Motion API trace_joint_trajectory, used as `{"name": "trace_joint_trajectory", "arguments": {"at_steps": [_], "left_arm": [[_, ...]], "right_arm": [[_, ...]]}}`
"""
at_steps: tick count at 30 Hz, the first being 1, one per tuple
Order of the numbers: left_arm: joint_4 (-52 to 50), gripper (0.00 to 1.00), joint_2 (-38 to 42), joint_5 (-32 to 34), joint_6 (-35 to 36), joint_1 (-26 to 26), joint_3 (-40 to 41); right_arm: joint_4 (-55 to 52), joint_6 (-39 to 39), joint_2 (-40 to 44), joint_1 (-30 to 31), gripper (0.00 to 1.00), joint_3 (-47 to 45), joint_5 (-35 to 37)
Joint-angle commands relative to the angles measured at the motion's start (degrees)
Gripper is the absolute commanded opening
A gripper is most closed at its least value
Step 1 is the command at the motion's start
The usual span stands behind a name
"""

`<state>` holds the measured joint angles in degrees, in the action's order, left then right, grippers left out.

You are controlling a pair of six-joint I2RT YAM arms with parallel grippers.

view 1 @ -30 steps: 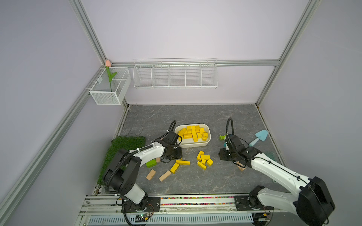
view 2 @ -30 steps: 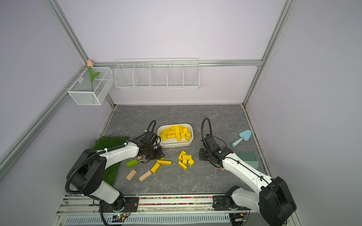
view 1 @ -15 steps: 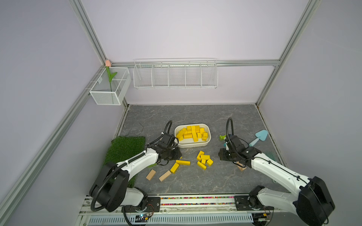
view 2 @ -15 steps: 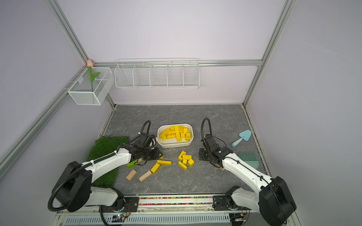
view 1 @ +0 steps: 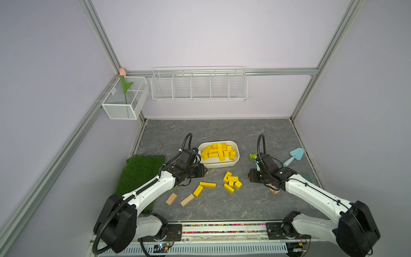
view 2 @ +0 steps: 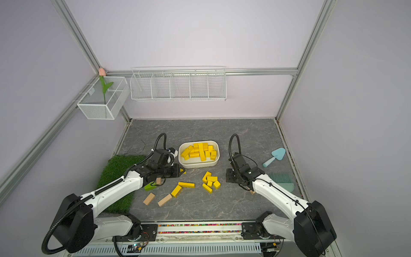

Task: Pick out the yellow building blocks
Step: Pick up the building block from the center of the board, then place the building block in the storage box.

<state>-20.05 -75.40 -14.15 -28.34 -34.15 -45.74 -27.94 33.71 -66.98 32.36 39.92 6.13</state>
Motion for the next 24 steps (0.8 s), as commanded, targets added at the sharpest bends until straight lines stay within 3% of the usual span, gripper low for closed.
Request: {"name": "trace_joint_trajectory", "arguments": {"at_steps": [1, 14, 24], "left_arm": [[-2.1, 0.13, -4.0, 0.0, 3.1, -0.1, -6.5], [-7.9, 0.16, -22.8, -2.0, 5.8, -0.4, -24.2], [-13.6, 0.2, -29.3, 0.9, 7.4, -2.0, -29.0]], "right_arm": [[0.7, 0.9, 1.3, -0.5, 0.53, -1.3, -0.3], [1.1, 1.0, 2.6, -1.1, 0.54, -2.1, -0.8], [1.4, 0.9, 3.1, -1.4, 0.54, -2.6, -1.1]]}}
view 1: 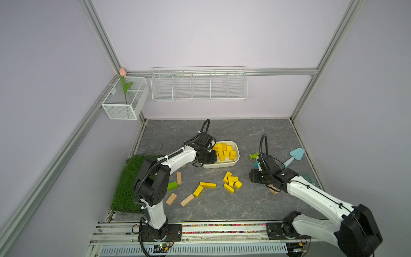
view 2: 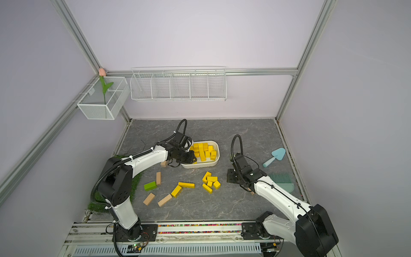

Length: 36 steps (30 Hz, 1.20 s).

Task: Pick out the yellow building blocks
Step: Place the building block in the storage box.

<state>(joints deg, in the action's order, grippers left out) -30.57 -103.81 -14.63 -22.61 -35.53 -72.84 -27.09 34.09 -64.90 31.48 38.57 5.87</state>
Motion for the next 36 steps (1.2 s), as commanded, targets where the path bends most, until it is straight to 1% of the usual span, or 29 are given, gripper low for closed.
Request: {"name": "trace_joint_trajectory", "arguments": {"at_steps": [1, 4, 11, 15, 19, 24, 27, 31, 36], "left_arm": [[-3.2, 0.21, -1.1, 1.5, 1.7, -0.7, -2.0], [-3.4, 0.22, -1.1, 1.7, 1.6, -1.0, -2.0], [-4.1, 0.31, -0.5, 1.7, 2.1, -1.3, -2.1], [-4.2, 0.38, 0.8, 2.1, 2.3, -1.3, -1.7], [-4.5, 0.43, 2.7, 2.6, 2.1, -1.3, -1.6], [-4.9, 0.43, 6.4, 3.6, 1.9, -1.4, -1.1], [-3.6, 0.42, 11.5, 4.1, 0.8, -1.5, 1.9], [-1.4, 0.41, 20.4, 4.7, -1.5, -1.7, 10.2], [-0.5, 0.41, 29.5, 4.3, -4.8, -2.0, 20.3]], "right_arm": [[0.5, 0.6, 1.1, -0.6, 0.54, -1.3, -0.9], [0.6, 0.6, 1.1, -0.6, 0.54, -1.3, -1.0], [0.7, 0.7, 1.2, -0.7, 0.54, -1.4, -1.1], [0.7, 0.6, 1.1, -0.7, 0.54, -1.4, -1.2], [0.6, 0.6, 0.9, -0.8, 0.55, -1.3, -1.3], [0.5, 0.7, 0.8, -0.8, 0.55, -1.2, -1.3], [0.5, 0.8, 0.8, -0.9, 0.55, -1.2, -1.2], [0.5, 0.7, 0.8, -0.9, 0.55, -1.2, -1.2], [0.5, 0.7, 0.0, -0.9, 0.55, -0.9, -1.6]]}}
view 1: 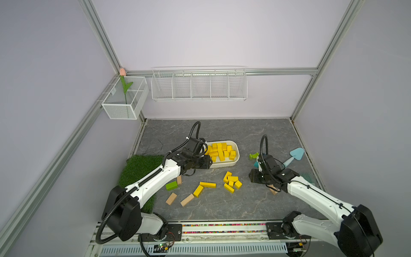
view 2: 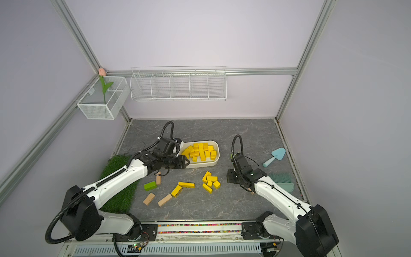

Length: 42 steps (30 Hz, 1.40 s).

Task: Pick out the yellow building blocks
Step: Place the building block in the storage box.

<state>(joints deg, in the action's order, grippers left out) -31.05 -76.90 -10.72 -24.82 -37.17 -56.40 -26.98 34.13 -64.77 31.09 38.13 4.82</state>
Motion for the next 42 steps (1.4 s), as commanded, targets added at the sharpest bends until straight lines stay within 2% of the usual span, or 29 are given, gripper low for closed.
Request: {"name": "trace_joint_trajectory", "arguments": {"at_steps": [1, 7, 12, 17, 26, 42], "left_arm": [[-0.1, 0.42, 4.2, 0.5, -3.6, -0.5, 5.8], [2.6, 0.48, 11.9, -3.4, -10.1, -0.7, 16.3], [7.4, 0.48, 13.4, -9.1, -14.6, -1.0, 22.1], [8.6, 0.5, 11.4, -10.8, -13.9, -1.0, 21.8], [12.3, 0.49, 2.1, -12.7, -12.8, -1.1, 20.5], [5.9, 0.47, -8.4, -6.8, -8.5, -1.1, 11.4]], "right_arm": [[0.4, 0.6, -0.2, -0.6, 0.55, -0.4, -0.5], [0.4, 0.6, -0.5, -0.5, 0.55, -0.4, -0.7], [0.4, 0.5, -1.0, -0.6, 0.55, -0.1, -0.7], [0.3, 0.5, -1.3, -0.5, 0.55, 0.1, -0.8], [0.2, 0.6, -1.2, -0.6, 0.55, 0.1, -0.7], [0.4, 0.6, -0.7, -0.6, 0.55, -0.2, -0.8]]}}
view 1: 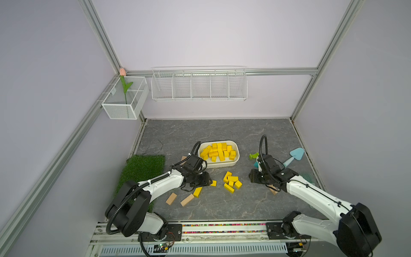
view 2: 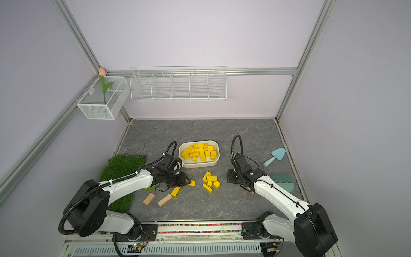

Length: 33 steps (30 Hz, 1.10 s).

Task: Pick out the yellow building blocks
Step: Place the building block in the storage box, then pick up the building block from the center of the board.

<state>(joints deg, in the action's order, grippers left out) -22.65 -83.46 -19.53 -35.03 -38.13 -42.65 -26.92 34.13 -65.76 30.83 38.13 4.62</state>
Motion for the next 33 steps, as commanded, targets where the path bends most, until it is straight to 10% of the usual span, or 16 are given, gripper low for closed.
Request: {"name": "trace_joint_trajectory", "arguments": {"at_steps": [1, 33], "left_arm": [[-2.9, 0.47, -2.7, 2.1, 2.1, -0.1, -3.0], [-17.3, 0.55, -17.6, 20.4, -0.6, -6.5, -21.2]], "right_arm": [[0.3, 0.5, 0.3, -0.3, 0.55, -0.2, -0.6], [0.9, 0.7, 2.3, -0.9, 0.55, -1.5, -1.1]]}}
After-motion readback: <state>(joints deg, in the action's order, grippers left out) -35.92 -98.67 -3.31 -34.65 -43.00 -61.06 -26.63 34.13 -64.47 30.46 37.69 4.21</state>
